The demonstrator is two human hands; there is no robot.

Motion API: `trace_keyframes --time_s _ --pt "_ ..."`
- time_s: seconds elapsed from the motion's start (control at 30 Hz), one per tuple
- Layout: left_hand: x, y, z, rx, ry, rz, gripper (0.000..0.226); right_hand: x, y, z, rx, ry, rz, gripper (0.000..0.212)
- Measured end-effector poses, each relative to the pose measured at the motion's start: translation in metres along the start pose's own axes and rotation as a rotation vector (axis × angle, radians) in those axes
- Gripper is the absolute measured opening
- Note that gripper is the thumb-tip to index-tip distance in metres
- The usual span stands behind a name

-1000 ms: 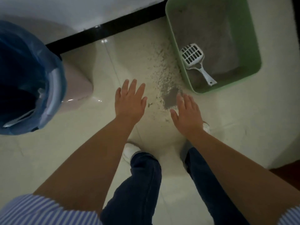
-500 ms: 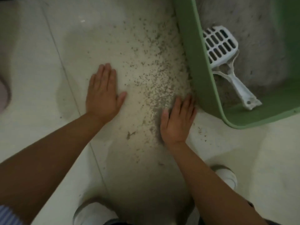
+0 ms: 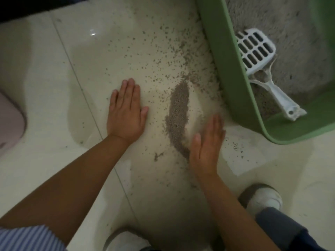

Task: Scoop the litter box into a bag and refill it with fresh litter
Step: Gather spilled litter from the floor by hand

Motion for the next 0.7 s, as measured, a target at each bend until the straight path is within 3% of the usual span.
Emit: trace_keyframes --time_s 0.13,0.33,0.6,0.7 --pt "0.0 -0.002 0.002 0.066 -0.006 -0.039 0.079 0.036 -0.013 -0.032 0.262 -0.027 -0.012 0.069" --pt "0.013 0.002 0.004 0.149 0.021 -0.1 0.075 0.006 -0.042 0.023 0.309 0.008 -0.115 0.063" --pt "0.038 -0.001 0.005 0.167 0.038 -0.173 0.077 -0.083 -0.015 0.083 -0.127 0.198 0.068 0.066" --pt "0.039 -0.008 -0.015 0.138 -0.002 -0.178 0.076 -0.108 0.001 0.068 -0.066 0.229 0.175 0.059"
Point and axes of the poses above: each hand's wrist, its own x-axis away from the middle knuckle, its own y-axis out of the back of the hand, z = x × y, the point moved 2 cm from there along -x, towards the middle knuckle, and after that the axes turned 11 degrees about -y, right-handed, at the moved point
